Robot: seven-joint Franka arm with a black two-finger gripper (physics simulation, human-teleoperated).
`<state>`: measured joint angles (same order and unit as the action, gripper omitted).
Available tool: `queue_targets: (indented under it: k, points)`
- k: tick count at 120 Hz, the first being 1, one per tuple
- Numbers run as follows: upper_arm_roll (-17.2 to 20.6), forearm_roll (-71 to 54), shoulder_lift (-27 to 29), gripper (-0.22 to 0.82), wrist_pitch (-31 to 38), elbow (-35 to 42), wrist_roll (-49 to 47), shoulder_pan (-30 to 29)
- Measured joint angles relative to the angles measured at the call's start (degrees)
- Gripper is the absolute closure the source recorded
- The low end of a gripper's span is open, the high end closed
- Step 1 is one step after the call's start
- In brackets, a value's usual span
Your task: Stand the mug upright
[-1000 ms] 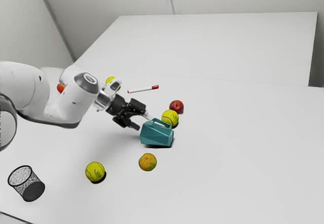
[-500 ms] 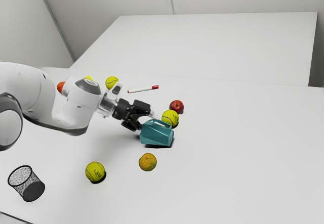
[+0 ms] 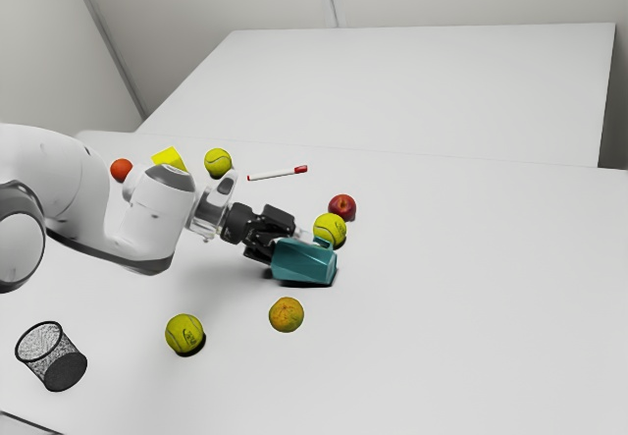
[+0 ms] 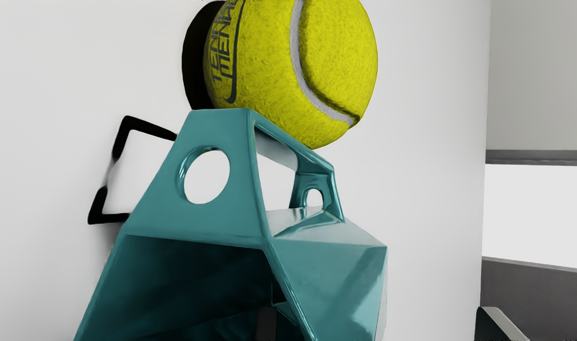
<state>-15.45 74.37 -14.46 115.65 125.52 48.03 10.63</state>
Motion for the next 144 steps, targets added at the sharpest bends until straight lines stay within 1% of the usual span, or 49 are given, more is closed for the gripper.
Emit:
queue_targets:
  k: [12, 36, 42, 51, 64, 84, 104, 116, 128, 137, 144]
  points:
    - [0.0, 0.1, 0.0, 0.32, 0.0, 0.0, 0.6, 0.0]
    - [0.1, 0.2, 0.1, 0.59, 0.1, 0.0, 1.6, 0.0]
    - [0.1, 0.2, 0.2, 0.64, 0.2, 0.0, 1.8, 0.0]
    - [0.1, 0.1, 0.4, 0.67, 0.3, 0.0, 2.1, 0.1]
    - [0.1, 0.1, 0.6, 0.71, 0.5, 0.0, 2.4, 0.3]
    - [0.6, -0.1, 1.9, 0.74, 0.8, 0.0, 2.8, 0.4]
    - [1.9, -0.4, 5.5, 0.76, 1.0, 0.0, 2.9, 0.7]
    - [2.3, -1.1, 9.1, 0.77, 1.6, 0.1, 2.6, 1.4]
    - [2.5, -9.3, 14.3, 0.78, 3.4, -0.6, 1.3, 2.4]
    - [2.4, -20.5, 17.2, 0.78, 4.7, -1.2, -0.9, 3.4]
    - [2.4, -29.9, 18.3, 0.78, 5.2, -1.8, -3.2, 3.6]
